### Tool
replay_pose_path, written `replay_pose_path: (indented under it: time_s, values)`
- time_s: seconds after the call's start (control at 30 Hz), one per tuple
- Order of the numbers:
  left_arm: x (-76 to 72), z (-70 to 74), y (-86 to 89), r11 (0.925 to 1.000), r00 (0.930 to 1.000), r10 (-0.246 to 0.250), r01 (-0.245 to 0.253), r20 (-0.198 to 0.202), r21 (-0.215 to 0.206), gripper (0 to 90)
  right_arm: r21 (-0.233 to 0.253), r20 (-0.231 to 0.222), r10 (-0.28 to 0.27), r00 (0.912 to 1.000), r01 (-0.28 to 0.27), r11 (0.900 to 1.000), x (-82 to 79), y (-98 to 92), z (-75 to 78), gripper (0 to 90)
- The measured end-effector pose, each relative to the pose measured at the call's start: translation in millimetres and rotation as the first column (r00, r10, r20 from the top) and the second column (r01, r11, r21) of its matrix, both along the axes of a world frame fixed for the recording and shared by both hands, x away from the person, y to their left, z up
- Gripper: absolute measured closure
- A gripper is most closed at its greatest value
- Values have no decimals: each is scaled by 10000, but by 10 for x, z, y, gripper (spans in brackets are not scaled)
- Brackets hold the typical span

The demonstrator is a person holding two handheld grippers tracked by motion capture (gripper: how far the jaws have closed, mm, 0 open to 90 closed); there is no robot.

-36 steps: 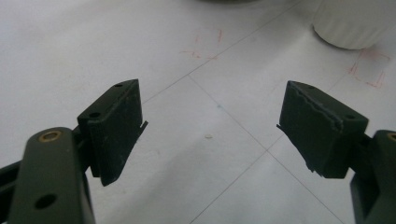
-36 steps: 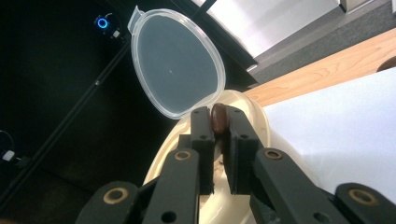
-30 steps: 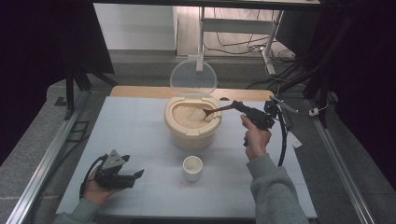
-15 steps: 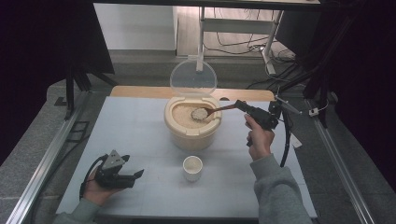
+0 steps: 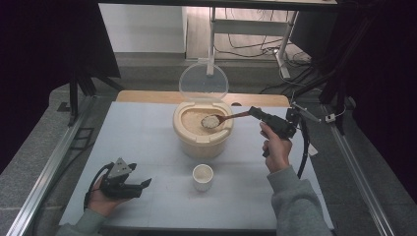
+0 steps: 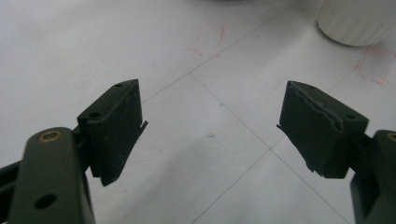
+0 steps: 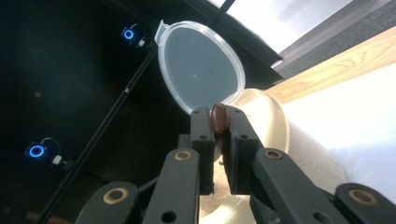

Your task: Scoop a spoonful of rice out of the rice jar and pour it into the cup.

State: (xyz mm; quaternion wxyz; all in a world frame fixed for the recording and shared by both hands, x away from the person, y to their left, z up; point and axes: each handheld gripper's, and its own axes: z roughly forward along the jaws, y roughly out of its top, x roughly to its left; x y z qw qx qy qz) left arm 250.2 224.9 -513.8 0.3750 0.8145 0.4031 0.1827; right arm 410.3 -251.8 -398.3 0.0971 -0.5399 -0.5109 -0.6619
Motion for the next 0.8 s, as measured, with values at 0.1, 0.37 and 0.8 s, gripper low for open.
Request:
replay_pose_path:
  time_s: [0.1,0.37,0.8]
  values:
    - [1,0,-1,10000,10000,-2,2,-3,11,213,-14,45,102,9999,-102,9999,-31,4,7,833]
    - [4,-1,1,10000,10000,23,-23,-3,5,213,231,57,421,9991,-423,9988,-119,-17,3,833]
    - [13,-7,8,10000,10000,84,-84,-44,-7,212,90,141,1047,9944,-1049,9944,-312,-36,-6,833]
